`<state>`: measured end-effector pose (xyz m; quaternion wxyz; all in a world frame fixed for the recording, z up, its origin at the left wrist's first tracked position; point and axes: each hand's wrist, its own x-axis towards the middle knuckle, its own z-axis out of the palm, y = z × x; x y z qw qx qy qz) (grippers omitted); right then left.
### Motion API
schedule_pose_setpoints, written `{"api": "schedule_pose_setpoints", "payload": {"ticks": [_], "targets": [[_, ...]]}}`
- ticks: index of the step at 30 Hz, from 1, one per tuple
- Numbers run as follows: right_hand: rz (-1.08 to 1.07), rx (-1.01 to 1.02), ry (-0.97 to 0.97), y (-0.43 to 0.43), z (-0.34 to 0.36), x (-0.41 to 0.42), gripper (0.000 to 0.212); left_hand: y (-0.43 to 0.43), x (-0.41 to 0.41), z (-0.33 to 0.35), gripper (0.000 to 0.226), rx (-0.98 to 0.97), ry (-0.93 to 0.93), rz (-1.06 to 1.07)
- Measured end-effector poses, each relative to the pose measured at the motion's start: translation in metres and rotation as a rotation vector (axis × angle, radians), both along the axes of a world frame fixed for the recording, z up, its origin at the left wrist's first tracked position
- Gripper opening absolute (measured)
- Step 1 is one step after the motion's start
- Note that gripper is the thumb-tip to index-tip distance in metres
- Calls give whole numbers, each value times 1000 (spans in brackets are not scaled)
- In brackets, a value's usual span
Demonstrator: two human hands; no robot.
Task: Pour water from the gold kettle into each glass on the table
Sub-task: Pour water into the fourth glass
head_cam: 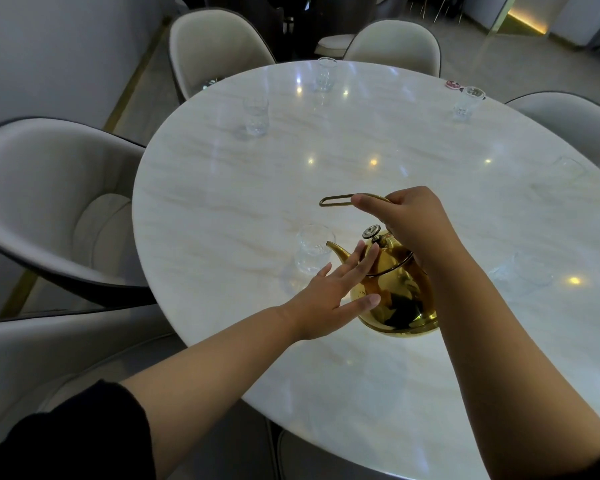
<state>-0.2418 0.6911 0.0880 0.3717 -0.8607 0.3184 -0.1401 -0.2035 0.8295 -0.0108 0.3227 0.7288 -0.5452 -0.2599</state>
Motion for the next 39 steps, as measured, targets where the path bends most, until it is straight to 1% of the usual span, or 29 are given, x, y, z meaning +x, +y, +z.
{"api": "schedule_pose_setpoints", "payload": {"ticks": [4,8,13,22,33,39], "targets": [[3,-11,4,1,1,0,52,1,1,1,63,-1,3,-2],[12,-22,14,3,2,1,58,2,0,2,63,4,-1,2],[35,-26,30,5,6,2,51,2,0,2,64,-1,4,3],[54,-36,48,7,9,3,56,2,1,3,64,-3,4,10],[57,-45,57,6,12,2,53,1,-1,6,64,-18,20,0],[51,-44,54,7,11,2,55,2,-1,5,64,-16,14,3]]}}
